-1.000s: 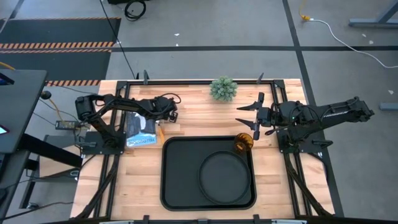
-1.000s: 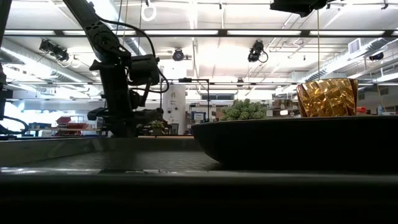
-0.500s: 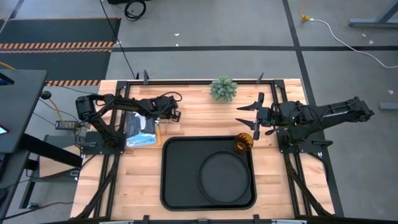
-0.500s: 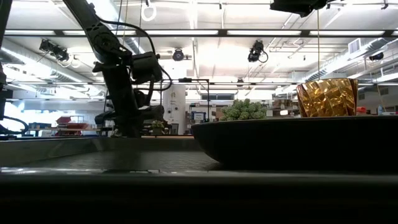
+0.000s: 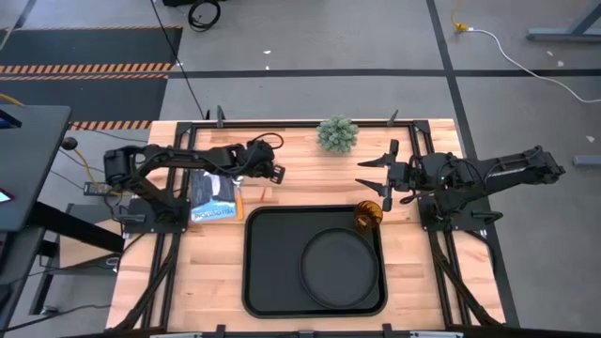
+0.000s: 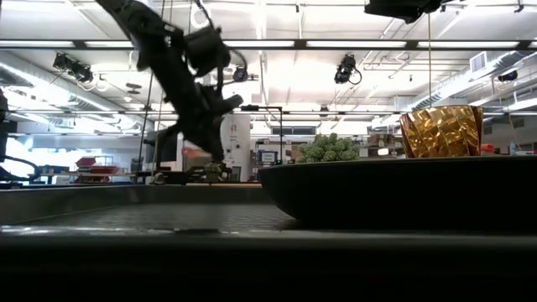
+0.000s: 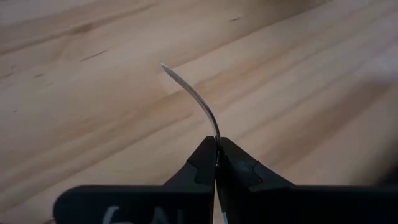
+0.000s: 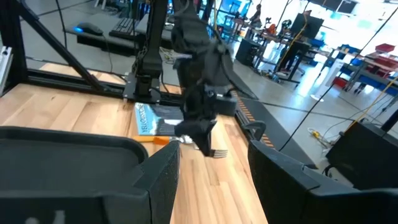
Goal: Pick and place plate/cup/fork/spoon on tray
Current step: Put the orange fork on the black serving tray to the left of the black plate
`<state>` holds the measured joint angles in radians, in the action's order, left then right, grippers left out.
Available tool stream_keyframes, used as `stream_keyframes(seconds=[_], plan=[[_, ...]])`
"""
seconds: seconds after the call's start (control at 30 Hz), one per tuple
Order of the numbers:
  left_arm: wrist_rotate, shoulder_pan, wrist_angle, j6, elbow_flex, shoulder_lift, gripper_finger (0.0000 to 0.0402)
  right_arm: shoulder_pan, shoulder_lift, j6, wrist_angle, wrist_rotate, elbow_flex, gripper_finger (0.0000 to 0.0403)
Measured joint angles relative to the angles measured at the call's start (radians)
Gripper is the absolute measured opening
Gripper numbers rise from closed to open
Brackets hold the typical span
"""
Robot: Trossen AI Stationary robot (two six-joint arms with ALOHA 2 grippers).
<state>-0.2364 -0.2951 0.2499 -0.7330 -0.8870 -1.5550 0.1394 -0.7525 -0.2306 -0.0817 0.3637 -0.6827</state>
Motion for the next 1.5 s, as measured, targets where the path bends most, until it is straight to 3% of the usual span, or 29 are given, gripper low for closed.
stream_keyframes(seconds=[0.3, 0.6, 0.8, 0.9, 1.13, 1.27, 1.5], plan=[[-0.135, 0.249, 0.016, -0.104, -0.076, 0.000, 0.0011, 0.001, 0.000, 0.004, -0.008, 0.000, 0.000, 0.0198], [-0.240, 0.516, -0.040, -0.372, -0.077, -0.054, 0.0011, 0.001, 0.000, 0.003, -0.008, 0.000, 0.000, 0.0198], [-0.260, 0.635, -0.026, -0.540, -0.129, -0.149, 0.0011, 0.002, 0.000, -0.009, -0.009, 0.000, 0.000, 0.0198], [-0.253, 0.667, 0.107, -0.583, -0.246, -0.214, 0.0011, 0.001, 0.000, -0.019, -0.005, 0.000, 0.000, 0.0198], [-0.214, 0.709, 0.617, -0.730, -0.573, -0.378, 0.0011, 0.001, 0.000, -0.039, -0.001, -0.029, 0.000, 0.0198], [-0.142, 0.710, 0.755, -0.756, -0.697, -0.486, 0.0011, 0.001, 0.000, -0.061, 0.014, -0.048, 0.000, 0.0198], [-0.106, 0.710, 0.901, -0.762, -0.869, -0.636, 0.0011, 0.001, 0.000, -0.070, 0.031, -0.074, 0.000, 0.0198]])
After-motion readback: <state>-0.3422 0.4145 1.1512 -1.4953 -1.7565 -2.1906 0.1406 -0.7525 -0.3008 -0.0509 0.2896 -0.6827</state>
